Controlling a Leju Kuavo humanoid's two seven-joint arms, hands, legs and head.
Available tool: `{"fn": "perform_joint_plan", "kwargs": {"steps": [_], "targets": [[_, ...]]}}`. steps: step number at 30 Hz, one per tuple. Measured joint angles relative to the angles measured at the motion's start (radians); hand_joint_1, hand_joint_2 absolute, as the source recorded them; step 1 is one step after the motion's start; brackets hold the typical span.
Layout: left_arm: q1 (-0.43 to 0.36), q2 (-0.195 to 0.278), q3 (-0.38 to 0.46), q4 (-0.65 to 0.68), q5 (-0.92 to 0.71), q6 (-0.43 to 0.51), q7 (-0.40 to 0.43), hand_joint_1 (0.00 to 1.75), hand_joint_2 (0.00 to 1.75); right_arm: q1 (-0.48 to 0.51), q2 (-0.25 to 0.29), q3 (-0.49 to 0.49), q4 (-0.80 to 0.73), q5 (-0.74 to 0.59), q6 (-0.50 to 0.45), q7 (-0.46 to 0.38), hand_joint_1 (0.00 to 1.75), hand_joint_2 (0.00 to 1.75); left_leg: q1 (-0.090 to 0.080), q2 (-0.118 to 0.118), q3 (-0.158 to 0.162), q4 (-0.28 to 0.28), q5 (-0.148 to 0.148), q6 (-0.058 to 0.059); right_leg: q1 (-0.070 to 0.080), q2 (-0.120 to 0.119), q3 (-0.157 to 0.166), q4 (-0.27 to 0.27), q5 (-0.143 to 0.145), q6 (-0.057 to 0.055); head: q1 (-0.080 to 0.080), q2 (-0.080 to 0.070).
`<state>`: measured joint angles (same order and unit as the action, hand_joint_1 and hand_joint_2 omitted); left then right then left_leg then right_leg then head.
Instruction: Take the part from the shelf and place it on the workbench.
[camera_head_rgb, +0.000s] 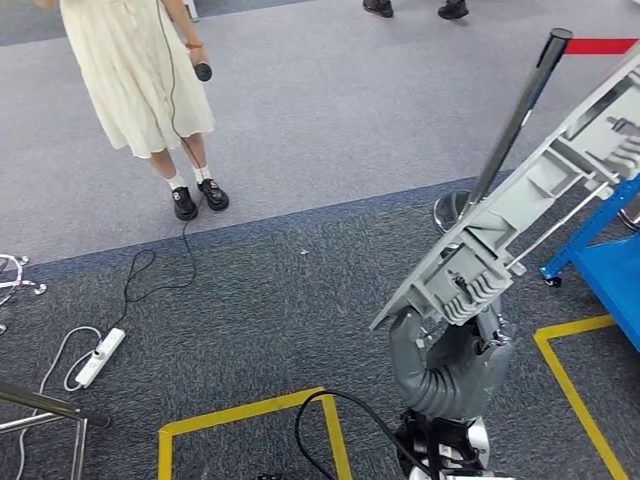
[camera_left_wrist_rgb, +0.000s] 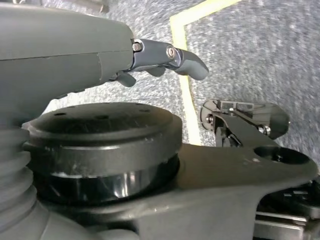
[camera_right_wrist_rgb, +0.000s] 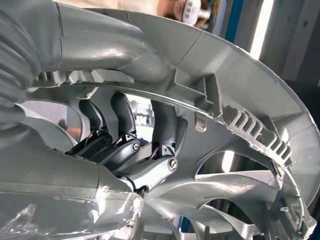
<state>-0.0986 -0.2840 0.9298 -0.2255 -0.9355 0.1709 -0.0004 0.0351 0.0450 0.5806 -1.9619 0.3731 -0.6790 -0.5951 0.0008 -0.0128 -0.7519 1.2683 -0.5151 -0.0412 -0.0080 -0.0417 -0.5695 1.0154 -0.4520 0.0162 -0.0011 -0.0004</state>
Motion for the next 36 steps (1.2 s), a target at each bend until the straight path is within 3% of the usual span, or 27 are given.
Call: {"fn": "perform_joint_plan", "kwargs": {"steps": [1, 3, 5, 8, 10, 12, 14, 15, 17, 19, 21, 23, 25, 27, 29, 30, 32, 34, 36], "targets": [[0.0, 0.0, 0.0, 0.0, 0.0, 0.001, 0.0, 0.0, 1.75, 0.0, 0.0, 0.0, 0.0, 0.0, 0.0, 0.0, 1.75, 1.75, 0.0, 0.007, 0.023, -0.041, 0.028, 0.0, 0.0, -0.014, 0.001, 0.0, -0.001, 0.001, 0.0, 0.0], [0.0, 0.0, 0.0, 0.0, 0.0, 0.003, 0.0, 0.0, 1.75, 0.0, 0.0, 0.0, 0.0, 0.001, 0.0, 0.0, 1.75, 1.75, -0.003, 0.054, 0.098, -0.172, 0.086, 0.002, 0.004, -0.038, 0.006, 0.002, -0.007, 0.009, -0.001, 0.0], [-0.003, 0.0, 0.0, 0.0, 0.0, 0.004, 0.0, 0.0, 1.75, 0.001, 0.0, -0.001, 0.0, 0.003, 0.0, -0.001, 1.75, 1.75, -0.008, 0.091, 0.14, -0.252, 0.103, 0.013, 0.012, -0.058, 0.009, 0.005, -0.013, 0.018, -0.001, 0.0], [0.0, -0.001, 0.0, 0.0, 0.0, 0.006, 0.0, 0.0, 1.75, 0.0, 0.0, -0.001, 0.0, 0.005, 0.0, -0.002, 1.75, 1.75, -0.009, 0.062, 0.141, -0.264, 0.099, 0.034, 0.013, -0.083, 0.017, 0.006, -0.023, 0.032, 0.001, 0.0], [0.0, -0.001, 0.001, 0.0, 0.0, 0.008, 0.0, 0.0, 1.75, 0.0, 0.0, -0.001, 0.0, 0.005, 0.0, -0.002, 1.75, 1.75, -0.004, 0.035, 0.144, -0.267, 0.102, 0.046, 0.009, -0.041, 0.002, 0.053, -0.056, 0.043, 0.006, 0.0], [-0.001, -0.001, 0.001, 0.0, 0.0, 0.009, 0.0, 0.0, 1.75, 0.001, 0.0, 0.0, 0.0, 0.005, 0.0, -0.004, 1.75, 1.75, -0.001, 0.009, 0.144, -0.267, 0.103, 0.054, 0.006, 0.018, -0.058, 0.178, -0.117, 0.048, 0.012, 0.0], [-0.002, -0.001, 0.001, 0.0, 0.0, 0.009, 0.0, 0.0, 1.75, 0.002, 0.0, 0.0, 0.0, 0.005, 0.0, -0.004, 1.75, 1.75, -0.001, -0.019, 0.144, -0.267, 0.104, 0.056, 0.005, 0.036, -0.119, 0.287, -0.15, 0.049, 0.015, 0.0], [-0.001, -0.001, 0.001, 0.0, 0.0, 0.009, 0.0, 0.0, 1.75, 0.003, 0.0, 0.0, 0.0, 0.004, 0.0, -0.004, 1.75, 1.75, -0.001, -0.034, 0.144, -0.267, 0.104, 0.056, 0.005, 0.038, -0.127, 0.293, -0.139, 0.048, 0.015, 0.0], [0.0, -0.001, 0.001, 0.0, 0.0, 0.009, 0.001, 0.0, 1.75, 0.003, 0.0, 0.0, 0.0, 0.004, 0.0, -0.004, 1.75, 1.75, 0.001, -0.066, 0.145, -0.267, 0.105, 0.053, 0.001, 0.051, -0.089, 0.197, -0.07, 0.046, 0.016, 0.0], [-0.001, 0.0, 0.001, 0.0, 0.0, 0.009, 0.002, 0.0, 1.75, 0.003, 0.0, 0.0, 0.0, 0.004, 0.0, -0.005, 1.75, 1.75, 0.001, -0.094, 0.143, -0.264, 0.107, 0.045, -0.007, 0.098, -0.031, 0.07, -0.018, 0.045, 0.017, 0.0], [-0.001, 0.0, 0.001, 0.0, 0.0, 0.009, 0.002, 0.0, 1.75, 0.003, 0.0, 0.0, 0.0, 0.004, 0.0, -0.004, 1.75, 1.75, 0.002, -0.116, 0.134, -0.263, 0.112, 0.032, -0.01, 0.126, -0.007, 0.019, -0.011, 0.04, 0.017, 0.0], [0.001, 0.001, 0.001, 0.0, 0.0, 0.009, 0.002, 0.0, 1.75, 0.002, 0.0, 0.0, 0.0, 0.004, 0.0, -0.004, 1.75, 1.75, 0.007, -0.129, 0.126, -0.266, 0.118, 0.019, -0.008, 0.107, -0.006, 0.014, -0.008, 0.027, 0.017, 0.0], [0.002, 0.001, 0.001, 0.0, 0.0, 0.009, 0.002, 0.0, 1.75, 0.001, 0.0, 0.0, 0.0, 0.004, 0.0, -0.004, 1.75, 1.75, 0.003, -0.087, 0.109, -0.237, 0.095, 0.009, -0.009, 0.082, -0.003, 0.008, -0.002, 0.014, 0.011, 0.0], [0.0, 0.001, 0.001, 0.0, 0.0, 0.009, 0.002, 0.0, 1.75, 0.001, 0.0, 0.0, 0.0, 0.004, 0.0, -0.005, 1.75, 1.75, 0.0, -0.024, 0.059, -0.131, 0.034, 0.003, -0.005, 0.053, -0.002, 0.004, -0.002, 0.005, 0.004, 0.0], [0.0, 0.001, 0.001, 0.0, 0.001, 0.008, 0.002, 0.0, 1.75, 0.002, 0.0, 0.0, 0.0, 0.004, 0.0, -0.005, 1.75, 1.75, 0.0, -0.004, 0.006, -0.017, -0.012, 0.0, -0.002, 0.022, -0.002, 0.004, -0.004, 0.0, 0.004, 0.0], [0.0, 0.001, 0.001, 0.0, 0.001, 0.008, 0.002, 0.0, 1.75, 0.002, 0.0, 0.0, 0.0, 0.003, 0.0, -0.004, 1.75, 1.75, 0.0, -0.002, -0.002, 0.002, -0.01, -0.001, -0.001, 0.007, -0.002, 0.004, -0.005, 0.0, 0.003, 0.0], [0.001, 0.002, 0.001, 0.0, 0.002, 0.008, 0.002, 0.0, 1.75, 0.002, 0.0, 0.0, 0.0, 0.003, 0.0, -0.004, 1.75, 1.75, -0.001, 0.012, 0.039, -0.068, 0.04, 0.001, -0.001, -0.02, 0.001, 0.004, -0.007, 0.002, 0.003, 0.0], [0.0, 0.002, 0.001, 0.0, 0.002, 0.008, 0.002, 0.0, 1.75, 0.002, 0.0, 0.0, 0.0, 0.003, 0.0, -0.005, 1.75, 1.75, -0.006, 0.061, 0.112, -0.195, 0.088, 0.008, 0.004, -0.042, 0.005, 0.006, -0.013, 0.009, 0.002, 0.0], [-0.002, 0.001, 0.001, 0.0, 0.002, 0.008, 0.002, 0.0, 1.75, 0.002, 0.0, -0.001, 0.0, 0.004, 0.0, -0.005, 1.75, 1.75, -0.012, 0.09, 0.144, -0.258, 0.096, 0.021, 0.011, -0.063, 0.008, 0.008, -0.018, 0.018, 0.002, 0.0]]}}
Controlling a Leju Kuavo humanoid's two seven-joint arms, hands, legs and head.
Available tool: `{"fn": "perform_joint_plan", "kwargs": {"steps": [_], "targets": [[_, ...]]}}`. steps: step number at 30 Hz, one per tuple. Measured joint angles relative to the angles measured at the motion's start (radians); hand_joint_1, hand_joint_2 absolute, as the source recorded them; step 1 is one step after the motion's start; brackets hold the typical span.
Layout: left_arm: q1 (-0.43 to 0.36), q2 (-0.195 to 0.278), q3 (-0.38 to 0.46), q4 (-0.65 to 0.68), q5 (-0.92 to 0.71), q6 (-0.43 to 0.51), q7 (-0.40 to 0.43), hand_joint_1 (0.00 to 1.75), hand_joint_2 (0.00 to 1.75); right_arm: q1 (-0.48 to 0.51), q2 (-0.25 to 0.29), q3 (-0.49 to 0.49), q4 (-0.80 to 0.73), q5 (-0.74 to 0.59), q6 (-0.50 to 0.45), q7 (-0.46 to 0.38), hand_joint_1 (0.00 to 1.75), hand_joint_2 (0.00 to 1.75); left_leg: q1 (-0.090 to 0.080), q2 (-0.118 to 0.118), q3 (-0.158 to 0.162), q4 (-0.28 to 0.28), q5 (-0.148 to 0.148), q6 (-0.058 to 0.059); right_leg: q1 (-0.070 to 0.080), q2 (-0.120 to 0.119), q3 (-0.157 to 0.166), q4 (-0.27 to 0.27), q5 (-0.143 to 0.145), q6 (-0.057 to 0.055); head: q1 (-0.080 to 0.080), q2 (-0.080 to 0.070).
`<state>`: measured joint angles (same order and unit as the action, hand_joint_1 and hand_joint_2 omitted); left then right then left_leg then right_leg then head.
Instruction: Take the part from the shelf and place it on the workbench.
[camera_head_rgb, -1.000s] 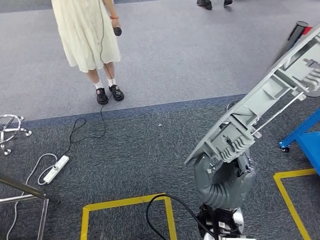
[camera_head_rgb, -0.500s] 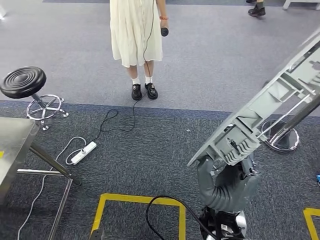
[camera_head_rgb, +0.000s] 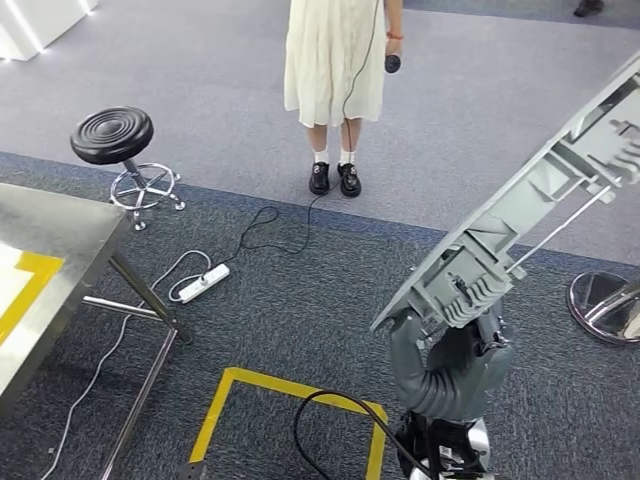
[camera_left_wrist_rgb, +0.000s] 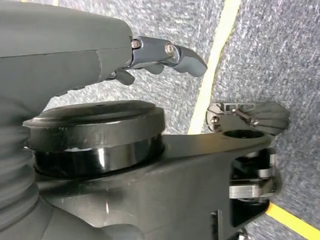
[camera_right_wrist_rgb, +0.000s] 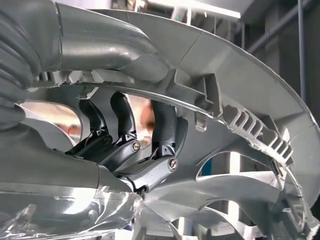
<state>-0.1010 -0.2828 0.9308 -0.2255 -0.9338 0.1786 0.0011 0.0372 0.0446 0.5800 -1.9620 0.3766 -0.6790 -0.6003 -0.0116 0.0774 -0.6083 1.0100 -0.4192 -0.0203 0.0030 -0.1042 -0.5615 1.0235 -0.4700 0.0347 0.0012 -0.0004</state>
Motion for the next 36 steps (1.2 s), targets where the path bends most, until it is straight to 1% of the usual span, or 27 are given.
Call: {"fn": "perform_joint_plan", "kwargs": {"steps": [2, 3, 4, 6, 8, 9, 10, 11, 13, 15, 16, 17, 18, 20, 21, 22, 23, 24, 25, 26, 27, 28, 30, 31, 33, 34, 36], "targets": [[0.001, 0.0, 0.0, 0.0, 0.0, 0.0, 0.0, 0.0, 1.75, -0.001, 0.0, 0.0, 0.0, 0.0, 0.0, 0.0, 1.75, 1.75, 0.0, -0.022, -0.001, -0.006, -0.002, 0.014, 0.002, -0.022, 0.004, -0.002, -0.005, 0.01, 0.001, 0.0], [0.003, 0.0, 0.0, 0.0, 0.0, 0.001, 0.0, 0.0, 1.75, -0.001, 0.0, 0.0, 0.0, 0.0, 0.0, -0.001, 1.75, 1.75, 0.003, -0.035, -0.001, -0.008, 0.0, 0.019, 0.0, -0.013, 0.004, 0.004, -0.012, 0.016, 0.002, 0.0], [0.004, 0.0, 0.0, 0.0, 0.0, 0.001, 0.0, 0.0, 1.75, -0.001, 0.0, 0.0, 0.0, 0.0, 0.0, -0.001, 1.75, 1.75, 0.006, -0.048, 0.0, -0.009, 0.001, 0.024, -0.002, 0.008, -0.003, 0.025, -0.027, 0.021, 0.004, 0.0], [0.002, 0.0, 0.0, 0.0, 0.0, 0.001, 0.0, 0.0, 1.75, -0.001, 0.0, 0.0, 0.0, 0.002, 0.0, -0.001, 1.75, 1.75, 0.011, -0.074, 0.001, -0.011, 0.003, 0.031, -0.006, 0.068, -0.048, 0.128, -0.082, 0.03, 0.011, 0.0], [0.0, 0.0, 0.0, 0.0, -0.001, 0.001, 0.0, 0.0, 1.75, 0.001, 0.0, 0.0, 0.0, 0.004, 0.0, -0.001, 1.75, 1.75, 0.011, -0.101, 0.0, -0.011, 0.004, 0.035, -0.006, 0.094, -0.114, 0.256, -0.132, 0.032, 0.014, 0.0], [0.001, 0.0, 0.0, 0.0, -0.002, 0.001, 0.0, 0.0, 1.75, 0.002, 0.0, 0.0, 0.0, 0.004, 0.0, 0.0, 1.75, 1.75, 0.012, -0.116, 0.001, -0.011, 0.004, 0.035, -0.007, 0.098, -0.133, 0.285, -0.133, 0.032, 0.015, 0.0], [0.002, 0.0, 0.0, 0.0, -0.002, 0.001, 0.0, 0.0, 1.75, 0.003, 0.0, 0.001, 0.0, 0.005, 0.0, 0.001, 1.75, 1.75, 0.012, -0.131, 0.002, -0.01, 0.004, 0.034, -0.007, 0.101, -0.134, 0.275, -0.113, 0.032, 0.015, 0.0], [0.002, 0.0, 0.001, 0.0, -0.002, 0.001, 0.0, 0.0, 1.75, 0.003, 0.0, 0.001, 0.0, 0.005, 0.0, 0.001, 1.75, 1.75, 0.013, -0.147, 0.003, -0.01, 0.005, 0.033, -0.009, 0.107, -0.115, 0.227, -0.077, 0.031, 0.015, 0.0], [0.002, 0.0, 0.001, 0.0, -0.003, 0.001, 0.0, 0.0, 1.75, 0.003, 0.0, 0.001, 0.0, 0.007, 0.0, 0.001, 1.75, 1.75, 0.014, -0.176, 0.003, -0.007, 0.005, 0.026, -0.019, 0.153, -0.054, 0.087, -0.008, 0.032, 0.015, 0.0], [0.0, 0.0, 0.001, 0.0, -0.005, 0.001, 0.0, 0.0, 1.75, 0.004, 0.0, 0.0, 0.0, 0.007, 0.0, 0.001, 1.75, 1.75, 0.016, -0.2, -0.005, -0.005, 0.009, 0.014, -0.025, 0.194, -0.02, 0.014, 0.011, 0.029, 0.014, 0.0], [0.0, 0.0, 0.001, 0.0, -0.005, 0.001, 0.0, 0.0, 1.75, 0.005, 0.0, 0.0, 0.0, 0.007, 0.0, 0.002, 1.75, 1.75, 0.017, -0.211, -0.01, -0.005, 0.012, 0.007, -0.024, 0.195, -0.018, 0.008, 0.007, 0.025, 0.014, 0.0], [0.001, 0.001, 0.001, 0.0, -0.006, 0.002, -0.001, 0.0, 1.75, 0.005, 0.0, 0.0, 0.0, 0.006, 0.0, 0.002, 1.75, 1.75, 0.02, -0.221, -0.014, -0.007, 0.016, 0.001, -0.023, 0.184, -0.018, 0.009, 0.009, 0.018, 0.014, 0.0], [0.003, 0.001, 0.001, 0.0, -0.006, 0.002, -0.001, 0.0, 1.75, 0.004, 0.0, 0.0, 0.0, 0.006, 0.0, 0.002, 1.75, 1.75, 0.019, -0.212, -0.017, -0.005, 0.014, -0.004, -0.022, 0.172, -0.017, 0.008, 0.011, 0.011, 0.013, 0.0], [0.003, 0.001, 0.001, 0.0, -0.006, 0.002, -0.001, 0.0, 1.75, 0.003, 0.0, 0.0, 0.0, 0.007, 0.0, 0.002, 1.75, 1.75, 0.015, -0.159, -0.04, 0.039, -0.017, -0.014, -0.022, 0.145, -0.015, 0.003, 0.014, -0.003, 0.006, 0.0], [0.002, 0.001, 0.001, 0.0, -0.006, 0.002, -0.001, 0.0, 1.75, 0.004, 0.0, 0.0, 0.0, 0.007, 0.0, 0.002, 1.75, 1.75, 0.013, -0.123, -0.065, 0.091, -0.047, -0.017, -0.02, 0.13, -0.014, 0.002, 0.013, -0.008, 0.002, 0.0], [0.001, 0.001, 0.001, 0.0, -0.006, 0.002, -0.001, 0.0, 1.75, 0.005, 0.0, 0.0, 0.0, 0.007, 0.0, 0.002, 1.75, 1.75, 0.013, -0.103, -0.096, 0.158, -0.081, -0.019, -0.019, 0.115, -0.014, 0.002, 0.013, -0.011, -0.002, 0.0], [0.001, 0.001, 0.001, 0.0, -0.006, 0.002, -0.002, 0.0, 1.75, 0.006, 0.0, 0.0, 0.0, 0.006, 0.0, 0.002, 1.75, 1.75, 0.013, -0.094, -0.126, 0.222, -0.106, -0.021, -0.017, 0.099, -0.014, 0.002, 0.012, -0.013, -0.002, 0.0], [0.001, 0.001, 0.001, 0.0, -0.006, 0.002, -0.002, 0.0, 1.75, 0.007, 0.0, 0.0, 0.0, 0.006, 0.0, 0.003, 1.75, 1.75, 0.013, -0.091, -0.145, 0.261, -0.116, -0.021, -0.016, 0.083, -0.014, 0.002, 0.011, -0.014, -0.002, 0.0], [0.002, 0.001, 0.001, 0.0, -0.006, 0.002, -0.002, 0.0, 1.75, 0.007, 0.0, 0.0, 0.0, 0.006, 0.0, 0.003, 1.75, 1.75, 0.013, -0.09, -0.146, 0.267, -0.107, -0.021, -0.015, 0.068, -0.014, 0.002, 0.01, -0.015, -0.002, 0.0], [0.002, 0.001, 0.001, 0.0, -0.006, 0.002, -0.002, 0.0, 1.75, 0.007, 0.0, 0.0, 0.0, 0.006, 0.0, 0.003, 1.75, 1.75, 0.013, -0.087, -0.128, 0.237, -0.082, -0.019, -0.014, 0.054, -0.013, 0.002, 0.01, -0.014, -0.002, 0.0], [0.003, 0.002, 0.001, 0.0, -0.006, 0.002, -0.002, 0.0, 1.75, 0.007, 0.0, 0.0, 0.0, 0.006, 0.0, 0.004, 1.75, 1.75, 0.012, -0.074, -0.096, 0.18, -0.05, -0.017, -0.014, 0.042, -0.011, 0.002, 0.008, -0.012, -0.002, 0.0], [0.002, 0.002, 0.001, 0.0, -0.006, 0.002, -0.002, 0.0, 1.75, 0.007, 0.0, 0.0, 0.0, 0.006, 0.0, 0.004, 1.75, 1.75, 0.009, -0.048, -0.058, 0.116, -0.024, -0.015, -0.011, 0.031, -0.009, 0.003, 0.006, -0.009, -0.002, 0.0], [-0.001, 0.001, 0.001, 0.0, -0.008, 0.002, -0.002, 0.0, 1.75, 0.006, 0.0, 0.0, 0.0, 0.007, 0.0, 0.003, 1.75, 1.75, 0.003, -0.007, -0.009, 0.023, -0.005, -0.004, -0.003, 0.009, -0.008, 0.006, 0.001, 0.0, -0.003, 0.0], [-0.002, 0.001, 0.001, 0.0, -0.009, 0.002, -0.002, 0.0, 1.75, 0.006, 0.0, -0.001, 0.0, 0.008, 0.0, 0.003, 1.75, 1.75, 0.0, -0.002, -0.003, 0.006, -0.008, 0.002, 0.001, -0.002, -0.007, 0.006, -0.001, 0.005, -0.003, 0.0], [0.0, 0.0, 0.001, 0.0, -0.01, 0.002, -0.002, 0.0, 1.75, 0.005, 0.0, -0.001, 0.0, 0.009, 0.0, 0.004, 1.75, 1.75, 0.003, -0.027, -0.004, 0.002, -0.009, 0.015, 0.002, -0.021, -0.003, 0.005, -0.008, 0.014, -0.001, 0.0], [0.002, 0.0, 0.001, 0.0, -0.01, 0.002, -0.002, 0.0, 1.75, 0.004, 0.0, 0.0, 0.0, 0.009, 0.0, 0.004, 1.75, 1.75, 0.005, -0.041, -0.003, 0.0, -0.009, 0.02, 0.0, -0.01, -0.003, 0.015, -0.018, 0.02, 0.0, 0.0], [0.003, 0.0, 0.001, 0.0, -0.011, 0.002, -0.002, 0.0, 1.75, 0.003, 0.0, 0.0, 0.0, 0.009, 0.0, 0.003, 1.75, 1.75, 0.011, -0.068, -0.002, -0.001, -0.005, 0.028, -0.005, 0.044, -0.035, 0.092, -0.065, 0.03, 0.005, 0.0]]}}
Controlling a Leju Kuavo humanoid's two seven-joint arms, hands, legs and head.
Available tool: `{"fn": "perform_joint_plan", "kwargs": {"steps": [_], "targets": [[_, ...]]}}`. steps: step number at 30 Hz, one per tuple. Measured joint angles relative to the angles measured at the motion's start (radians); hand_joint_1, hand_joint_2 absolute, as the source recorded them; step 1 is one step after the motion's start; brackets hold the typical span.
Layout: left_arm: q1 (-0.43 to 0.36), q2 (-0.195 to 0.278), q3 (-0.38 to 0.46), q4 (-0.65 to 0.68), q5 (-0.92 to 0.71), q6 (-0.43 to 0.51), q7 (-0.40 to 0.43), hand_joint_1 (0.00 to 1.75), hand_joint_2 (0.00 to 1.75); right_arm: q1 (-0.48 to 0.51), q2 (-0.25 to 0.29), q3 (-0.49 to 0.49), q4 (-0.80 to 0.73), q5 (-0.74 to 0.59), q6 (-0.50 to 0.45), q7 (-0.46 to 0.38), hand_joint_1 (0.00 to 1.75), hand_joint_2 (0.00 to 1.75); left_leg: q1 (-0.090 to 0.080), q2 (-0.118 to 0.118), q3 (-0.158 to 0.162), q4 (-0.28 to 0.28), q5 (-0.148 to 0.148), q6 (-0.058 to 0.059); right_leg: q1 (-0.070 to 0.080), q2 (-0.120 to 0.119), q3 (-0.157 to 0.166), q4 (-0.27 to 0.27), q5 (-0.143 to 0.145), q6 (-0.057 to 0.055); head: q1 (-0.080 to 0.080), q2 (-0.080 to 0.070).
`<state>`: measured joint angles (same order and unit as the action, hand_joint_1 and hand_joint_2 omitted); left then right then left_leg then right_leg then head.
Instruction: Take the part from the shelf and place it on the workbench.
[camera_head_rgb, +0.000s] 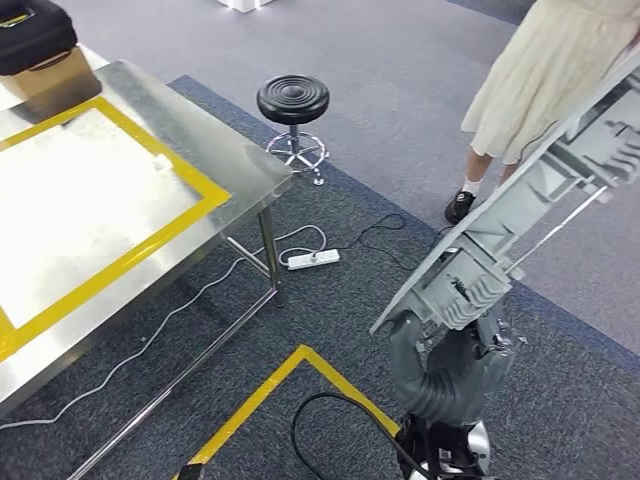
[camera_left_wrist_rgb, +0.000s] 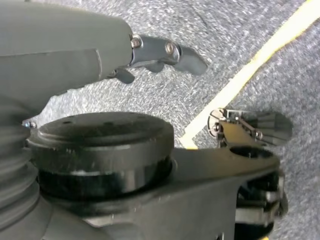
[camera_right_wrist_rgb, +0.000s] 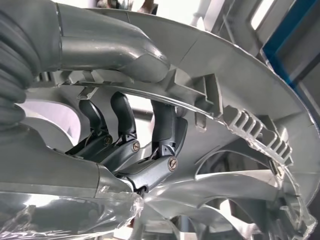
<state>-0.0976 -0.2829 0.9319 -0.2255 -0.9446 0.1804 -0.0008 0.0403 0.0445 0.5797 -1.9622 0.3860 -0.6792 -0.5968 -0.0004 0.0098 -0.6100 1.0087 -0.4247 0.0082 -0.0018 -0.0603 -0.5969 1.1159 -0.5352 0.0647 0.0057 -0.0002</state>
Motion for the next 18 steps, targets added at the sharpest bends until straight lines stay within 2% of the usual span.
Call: {"fn": "perform_joint_plan", "kwargs": {"steps": [1, 2, 3, 4, 5, 6, 8, 9, 10, 12, 13, 15, 16, 18], "targets": [[-0.001, 0.0, 0.0, 0.0, -0.001, 0.0, 0.0, 0.0, 1.75, 0.0, 0.0, 0.0, 0.0, 0.0, 0.0, 0.0, 1.75, 1.75, 0.0, -0.013, -0.001, 0.0, 0.001, 0.003, -0.001, 0.029, -0.031, 0.066, -0.032, 0.003, 0.003, 0.0], [-0.001, 0.0, 0.0, 0.0, -0.001, 0.0, 0.0, 0.0, 1.75, 0.001, 0.0, 0.0, 0.0, 0.0, 0.0, 0.0, 1.75, 1.75, 0.0, -0.026, -0.001, 0.0, 0.001, 0.004, -0.001, 0.045, -0.066, 0.135, -0.059, 0.004, 0.005, 0.0], [-0.001, 0.0, 0.0, 0.0, -0.001, 0.0, 0.0, 0.0, 1.75, 0.002, 0.0, 0.0, 0.0, 0.0, 0.0, 0.0, 1.75, 1.75, 0.0, -0.04, -0.001, 0.0, 0.002, 0.005, -0.001, 0.053, -0.094, 0.183, -0.071, 0.004, 0.007, 0.0], [-0.001, 0.0, 0.0, 0.0, -0.001, 0.0, 0.0, 0.0, 1.75, 0.002, 0.0, 0.0, 0.0, 0.0, 0.0, 0.0, 1.75, 1.75, 0.0, -0.054, -0.001, 0.001, 0.002, 0.005, -0.001, 0.056, -0.106, 0.198, -0.064, 0.003, 0.007, 0.0], [-0.001, 0.0, 0.0, 0.0, -0.002, 0.0, 0.0, 0.0, 1.75, 0.003, 0.0, 0.0, 0.0, 0.0, 0.0, 0.0, 1.75, 1.75, 0.0, -0.07, -0.001, 0.001, 0.002, 0.004, -0.002, 0.058, -0.098, 0.172, -0.037, 0.001, 0.007, 0.0], [0.0, 0.0, 0.0, 0.0, -0.002, 0.001, 0.0, 0.0, 1.75, 0.003, 0.0, 0.0, 0.0, 0.002, 0.0, -0.002, 1.75, 1.75, 0.001, -0.085, 0.0, 0.001, 0.003, 0.003, -0.003, 0.066, -0.073, 0.112, 0.002, -0.001, 0.008, 0.0], [-0.001, 0.001, 0.0, 0.0, -0.004, 0.001, 0.001, 0.0, 1.75, 0.005, 0.0, 0.0, -0.001, 0.011, 0.0, -0.011, 1.75, 1.75, 0.001, -0.112, -0.003, 0.004, 0.004, -0.003, -0.012, 0.118, -0.014, -0.019, 0.058, -0.003, 0.008, 0.0], [-0.002, 0.002, 0.0, 0.0, -0.004, 0.002, 0.003, 0.0, 1.75, 0.008, 0.0, 0.0, -0.002, 0.017, 0.0, -0.017, 1.75, 1.75, 0.002, -0.123, -0.007, 0.005, 0.006, -0.008, -0.016, 0.143, 0.003, -0.057, 0.069, -0.004, 0.008, 0.0], [-0.002, 0.003, 0.0, 0.0, -0.005, 0.002, 0.004, 0.0, 1.75, 0.012, 0.0, 0.0, -0.004, 0.023, 0.0, -0.022, 1.75, 1.75, 0.003, -0.134, -0.013, 0.005, 0.009, -0.015, -0.018, 0.158, 0.009, -0.072, 0.068, -0.007, 0.007, 0.0], [0.0, 0.005, 0.0, 0.0, -0.006, 0.002, 0.007, 0.0, 1.75, 0.018, 0.0, -0.001, -0.009, 0.031, -0.001, -0.03, 1.75, 1.75, 0.007, -0.151, -0.02, 0.002, 0.016, -0.028, -0.016, 0.142, 0.009, -0.076, 0.071, -0.019, 0.007, 0.0], [0.002, 0.006, 0.0, 0.0, -0.007, 0.002, 0.008, 0.0, 1.75, 0.02, 0.0, -0.002, -0.011, 0.034, -0.001, -0.033, 1.75, 1.75, 0.006, -0.139, -0.023, 0.005, 0.013, -0.034, -0.016, 0.13, 0.011, -0.079, 0.073, -0.026, 0.006, 0.0], [0.001, 0.008, 0.0, 0.0, -0.008, 0.002, 0.008, 0.0, 1.75, 0.024, 0.001, -0.004, -0.017, 0.038, -0.001, -0.038, 1.75, 1.75, 0.002, -0.085, -0.051, 0.06, -0.024, -0.044, -0.017, 0.099, 0.015, -0.085, 0.076, -0.039, -0.005, 0.0], [0.0, 0.007, 0.0, 0.0, -0.008, 0.002, 0.008, 0.0, 1.75, 0.028, 0.001, -0.005, -0.02, 0.04, -0.001, -0.04, 1.75, 1.75, 0.0, -0.052, -0.078, 0.116, -0.055, -0.048, -0.015, 0.084, 0.016, -0.086, 0.076, -0.042, -0.01, 0.0], [-0.001, 0.007, 0.0, 0.0, -0.008, 0.002, 0.008, 0.0, 1.75, 0.034, 0.001, -0.006, -0.024, 0.041, -0.001, -0.042, 1.75, 1.75, 0.001, -0.027, -0.137, 0.24, -0.108, -0.052, -0.011, 0.052, 0.016, -0.086, 0.074, -0.046, -0.013, 0.0]]}}
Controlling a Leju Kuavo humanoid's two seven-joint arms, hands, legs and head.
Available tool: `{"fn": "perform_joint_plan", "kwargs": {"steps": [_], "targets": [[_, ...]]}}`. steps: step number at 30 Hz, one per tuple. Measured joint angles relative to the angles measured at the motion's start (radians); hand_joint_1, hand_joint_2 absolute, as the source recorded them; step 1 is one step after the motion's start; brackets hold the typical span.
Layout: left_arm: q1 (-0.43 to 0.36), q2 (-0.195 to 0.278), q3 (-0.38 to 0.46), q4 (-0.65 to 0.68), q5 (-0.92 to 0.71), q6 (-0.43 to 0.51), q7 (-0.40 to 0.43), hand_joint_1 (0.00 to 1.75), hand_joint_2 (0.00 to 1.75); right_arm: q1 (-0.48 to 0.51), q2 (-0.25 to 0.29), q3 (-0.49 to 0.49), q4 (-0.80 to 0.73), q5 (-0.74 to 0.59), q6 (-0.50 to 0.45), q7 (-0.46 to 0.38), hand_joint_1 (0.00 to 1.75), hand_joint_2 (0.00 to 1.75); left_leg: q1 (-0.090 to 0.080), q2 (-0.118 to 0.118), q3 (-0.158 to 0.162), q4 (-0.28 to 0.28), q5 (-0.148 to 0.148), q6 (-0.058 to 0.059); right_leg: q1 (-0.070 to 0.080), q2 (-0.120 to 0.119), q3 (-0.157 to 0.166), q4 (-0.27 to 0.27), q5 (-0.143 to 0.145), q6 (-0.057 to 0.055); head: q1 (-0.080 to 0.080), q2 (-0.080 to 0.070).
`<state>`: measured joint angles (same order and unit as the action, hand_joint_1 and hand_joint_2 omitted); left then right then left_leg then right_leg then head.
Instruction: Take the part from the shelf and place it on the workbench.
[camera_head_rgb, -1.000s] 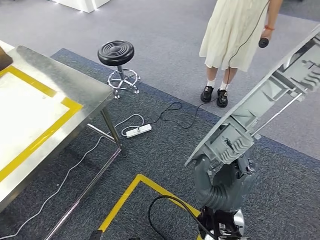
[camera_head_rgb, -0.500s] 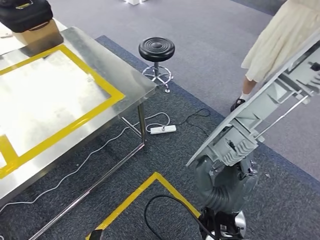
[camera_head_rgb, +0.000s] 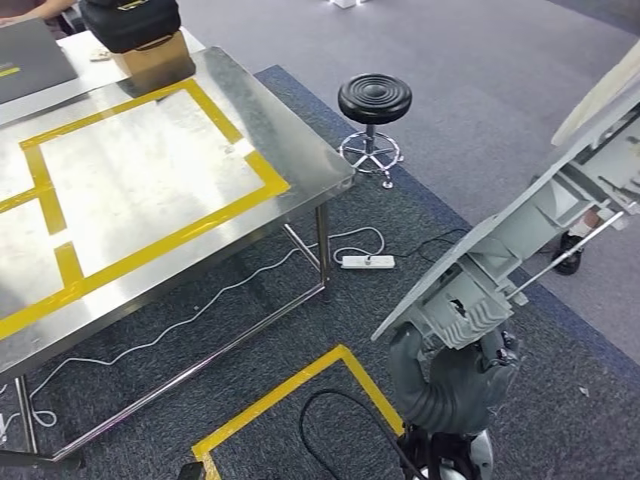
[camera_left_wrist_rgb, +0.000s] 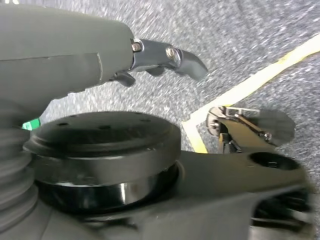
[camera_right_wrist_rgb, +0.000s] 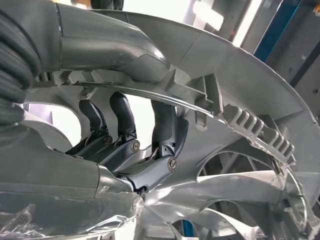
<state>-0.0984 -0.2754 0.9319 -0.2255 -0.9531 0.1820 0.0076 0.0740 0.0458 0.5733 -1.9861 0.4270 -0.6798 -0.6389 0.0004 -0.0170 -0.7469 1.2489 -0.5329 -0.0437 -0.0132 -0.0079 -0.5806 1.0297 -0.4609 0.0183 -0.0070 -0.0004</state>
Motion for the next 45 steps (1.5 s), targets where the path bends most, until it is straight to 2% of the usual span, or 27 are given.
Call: {"fn": "perform_joint_plan", "kwargs": {"steps": [1, 2, 3, 5, 7, 8, 10, 12, 14, 16, 17, 19, 21, 23, 25, 27, 30, 31, 32, 33, 34, 36, 38, 40, 42, 44, 45], "targets": [[0.0, 0.0, 0.0, 0.0, 0.0, 0.0, 0.0, 0.0, 1.75, 0.002, 0.0, 0.0, 0.0, 0.0, 0.0, 0.0, 1.75, 1.75, 0.0, 0.004, -0.013, 0.03, -0.005, 0.0, 0.001, -0.015, 0.0, 0.0, -0.001, -0.001, 0.0, 0.0], [0.001, 0.0, 0.0, 0.0, -0.001, -0.001, 0.0, 0.0, 1.75, 0.003, 0.0, -0.001, 0.0, 0.0, 0.0, 0.0, 1.75, 1.75, 0.0, 0.006, -0.008, 0.026, 0.008, 0.001, 0.002, -0.03, 0.0, 0.0, -0.001, -0.001, 0.0, 0.0], [0.001, 0.001, 0.0, 0.0, -0.001, -0.001, 0.0, 0.0, 1.75, 0.004, 0.0, -0.001, -0.001, 0.002, 0.0, 0.0, 1.75, 1.75, 0.0, 0.011, 0.017, -0.016, 0.035, 0.003, 0.003, -0.043, 0.001, 0.0, -0.002, -0.001, 0.0, 0.0], [0.0, 0.002, 0.0, 0.0, -0.004, -0.001, 0.0, 0.0, 1.75, 0.005, 0.0, -0.002, -0.002, 0.006, 0.0, 0.0, 1.75, 1.75, -0.007, 0.052, 0.096, -0.148, 0.088, 0.011, 0.008, -0.064, 0.004, 0.001, -0.005, 0.004, -0.001, 0.0], [-0.002, 0.002, 0.0, 0.0, -0.008, -0.002, 0.0, 0.0, 1.75, 0.009, 0.0, -0.003, -0.004, 0.01, 0.0, 0.0, 1.75, 1.75, -0.014, 0.085, 0.142, -0.231, 0.103, 0.023, 0.014, -0.082, 0.007, 0.001, -0.008, 0.013, 0.0, 0.0], [-0.002, 0.002, 0.0, 0.0, -0.01, -0.003, 0.0, 0.0, 1.75, 0.011, 0.0, -0.004, -0.005, 0.012, 0.0, -0.001, 1.75, 1.75, -0.017, 0.085, 0.145, -0.243, 0.1, 0.029, 0.017, -0.092, 0.009, 0.0, -0.01, 0.017, 0.0, 0.0], [0.001, 0.001, 0.0, 0.0, -0.011, -0.006, 0.0, 0.0, 1.75, 0.013, 0.001, -0.004, -0.007, 0.015, 0.0, -0.001, 1.75, 1.75, -0.014, 0.061, 0.143, -0.246, 0.102, 0.04, 0.017, -0.103, 0.014, 0.001, -0.015, 0.028, 0.001, 0.0], [0.002, 0.001, -0.001, 0.0, -0.014, -0.01, 0.0, 0.0, 1.75, 0.018, 0.001, -0.005, -0.01, 0.02, 0.0, -0.003, 1.75, 1.75, -0.007, 0.038, 0.145, -0.249, 0.106, 0.05, 0.013, -0.061, -0.003, 0.046, -0.048, 0.04, 0.004, 0.0], [0.0, 0.0, -0.001, 0.0, -0.018, -0.013, 0.0, 0.0, 1.75, 0.028, 0.002, -0.006, -0.013, 0.027, 0.0, -0.007, 1.75, 1.75, -0.003, 0.014, 0.144, -0.25, 0.108, 0.057, 0.01, -0.009, -0.06, 0.17, -0.113, 0.047, 0.01, 0.0], [-0.001, 0.0, -0.002, 0.0, -0.02, -0.015, 0.0, 0.0, 1.75, 0.035, 0.002, -0.006, -0.014, 0.029, 0.0, -0.009, 1.75, 1.75, -0.003, -0.013, 0.144, -0.249, 0.109, 0.059, 0.01, 0.003, -0.115, 0.279, -0.15, 0.048, 0.013, 0.0], [0.0, 0.0, -0.002, 0.0, -0.02, -0.015, 0.0, 0.0, 1.75, 0.037, 0.002, -0.007, -0.014, 0.029, 0.0, -0.009, 1.75, 1.75, -0.003, -0.027, 0.144, -0.249, 0.109, 0.058, 0.01, 0.004, -0.12, 0.285, -0.141, 0.048, 0.014, 0.0], [0.0, 0.0, -0.002, 0.0, -0.02, -0.016, 0.0, 0.0, 1.75, 0.039, 0.002, -0.007, -0.014, 0.029, 0.0, -0.009, 1.75, 1.75, 0.0, -0.057, 0.146, -0.249, 0.111, 0.054, 0.006, 0.018, -0.076, 0.186, -0.074, 0.046, 0.014, 0.0], [-0.002, 0.0, -0.002, 0.0, -0.021, -0.016, -0.001, 0.0, 1.75, 0.04, 0.002, -0.007, -0.017, 0.03, 0.0, -0.01, 1.75, 1.75, 0.001, -0.085, 0.143, -0.246, 0.113, 0.046, -0.002, 0.063, -0.012, 0.055, -0.023, 0.044, 0.014, 0.0], [-0.002, 0.0, -0.002, 0.0, -0.021, -0.016, -0.002, 0.0, 1.75, 0.042, 0.002, -0.008, -0.019, 0.029, 0.0, -0.01, 1.75, 1.75, 0.002, -0.105, 0.136, -0.245, 0.119, 0.034, -0.004, 0.089, 0.011, 0.007, -0.017, 0.036, 0.013, 0.0], [0.0, 0.001, -0.002, 0.0, -0.022, -0.016, -0.002, 0.0, 1.75, 0.044, 0.002, -0.01, -0.019, 0.029, 0.0, -0.01, 1.75, 1.75, 0.005, -0.121, 0.13, -0.249, 0.124, 0.024, -0.002, 0.072, 0.01, 0.005, -0.013, 0.023, 0.013, 0.0], [0.001, 0.001, -0.002, 0.0, -0.022, -0.015, -0.002, 0.0, 1.75, 0.045, 0.003, -0.012, -0.02, 0.028, 0.0, -0.011, 1.75, 1.75, 0.002, -0.093, 0.116, -0.224, 0.107, 0.015, -0.003, 0.049, 0.012, 0.003, -0.01, 0.01, 0.008, 0.0], [-0.002, 0.001, -0.002, 0.0, -0.022, -0.014, -0.002, 0.0, 1.75, 0.049, 0.006, -0.017, -0.023, 0.028, 0.0, -0.012, 1.75, 1.75, -0.002, -0.01, 0.033, -0.055, 0.019, 0.005, 0.001, 0.008, 0.013, 0.001, -0.011, -0.002, -0.004, 0.0], [-0.002, 0.001, -0.002, 0.0, -0.022, -0.014, -0.002, 0.0, 1.75, 0.051, 0.006, -0.017, -0.023, 0.027, 0.0, -0.012, 1.75, 1.75, -0.002, 0.0, 0.005, 0.001, 0.0, 0.004, 0.003, -0.007, 0.012, 0.001, -0.012, -0.004, -0.004, 0.0], [-0.002, 0.001, -0.002, 0.0, -0.022, -0.014, -0.002, 0.0, 1.75, 0.051, 0.006, -0.018, -0.023, 0.026, 0.0, -0.012, 1.75, 1.75, -0.002, 0.004, -0.008, 0.028, -0.002, 0.005, 0.004, -0.022, 0.013, 0.001, -0.013, -0.005, -0.004, 0.0], [-0.001, 0.001, -0.002, 0.0, -0.022, -0.014, -0.002, 0.0, 1.75, 0.052, 0.006, -0.018, -0.023, 0.025, 0.0, -0.012, 1.75, 1.75, -0.002, 0.006, -0.001, 0.018, 0.015, 0.008, 0.006, -0.037, 0.013, 0.001, -0.014, -0.005, -0.004, 0.0], [-0.001, 0.002, -0.002, 0.0, -0.022, -0.014, -0.002, 0.0, 1.75, 0.052, 0.007, -0.018, -0.023, 0.025, 0.0, -0.012, 1.75, 1.75, -0.003, 0.012, 0.026, -0.03, 0.045, 0.011, 0.007, -0.05, 0.015, 0.001, -0.015, -0.005, -0.004, 0.0], [-0.001, 0.002, -0.002, 0.0, -0.022, -0.013, -0.002, 0.0, 1.75, 0.052, 0.008, -0.019, -0.024, 0.024, 0.0, -0.013, 1.75, 1.75, -0.011, 0.053, 0.101, -0.162, 0.099, 0.021, 0.012, -0.074, 0.019, 0.003, -0.02, 0.0, -0.005, 0.0], [-0.004, 0.001, -0.002, 0.0, -0.023, -0.012, 0.0, 0.0, 1.75, 0.052, 0.009, -0.02, -0.025, 0.023, 0.0, -0.015, 1.75, 1.75, -0.019, 0.086, 0.138, -0.235, 0.11, 0.03, 0.019, -0.095, 0.022, 0.003, -0.025, 0.008, -0.005, 0.0], [-0.003, 0.001, -0.001, 0.0, -0.023, -0.012, 0.001, 0.0, 1.75, 0.052, 0.01, -0.021, -0.026, 0.019, 0.0, -0.018, 1.75, 1.75, -0.02, 0.073, 0.138, -0.245, 0.107, 0.038, 0.022, -0.114, 0.026, 0.0, -0.028, 0.016, -0.004, 0.0], [0.0, 0.001, -0.001, 0.0, -0.024, -0.011, 0.001, 0.0, 1.75, 0.052, 0.012, -0.021, -0.027, 0.017, 0.0, -0.021, 1.75, 1.75, -0.014, 0.055, 0.14, -0.25, 0.11, 0.046, 0.019, -0.085, 0.022, 0.018, -0.045, 0.028, -0.002, 0.0], [0.0, 0.001, -0.001, 0.0, -0.024, -0.011, 0.001, 0.0, 1.75, 0.055, 0.016, -0.023, -0.028, 0.023, 0.0, -0.026, 1.75, 1.75, -0.008, 0.041, 0.141, -0.253, 0.112, 0.054, 0.016, -0.024, -0.021, 0.112, -0.099, 0.037, 0.003, 0.0], [-0.001, 0.0, -0.001, 0.0, -0.025, -0.011, 0.001, 0.0, 1.75, 0.058, 0.018, -0.025, -0.029, 0.027, 0.0, -0.03, 1.75, 1.75, -0.008, 0.034, 0.141, -0.253, 0.112, 0.056, 0.015, -0.006, -0.055, 0.181, -0.131, 0.038, 0.005, 0.0]]}}
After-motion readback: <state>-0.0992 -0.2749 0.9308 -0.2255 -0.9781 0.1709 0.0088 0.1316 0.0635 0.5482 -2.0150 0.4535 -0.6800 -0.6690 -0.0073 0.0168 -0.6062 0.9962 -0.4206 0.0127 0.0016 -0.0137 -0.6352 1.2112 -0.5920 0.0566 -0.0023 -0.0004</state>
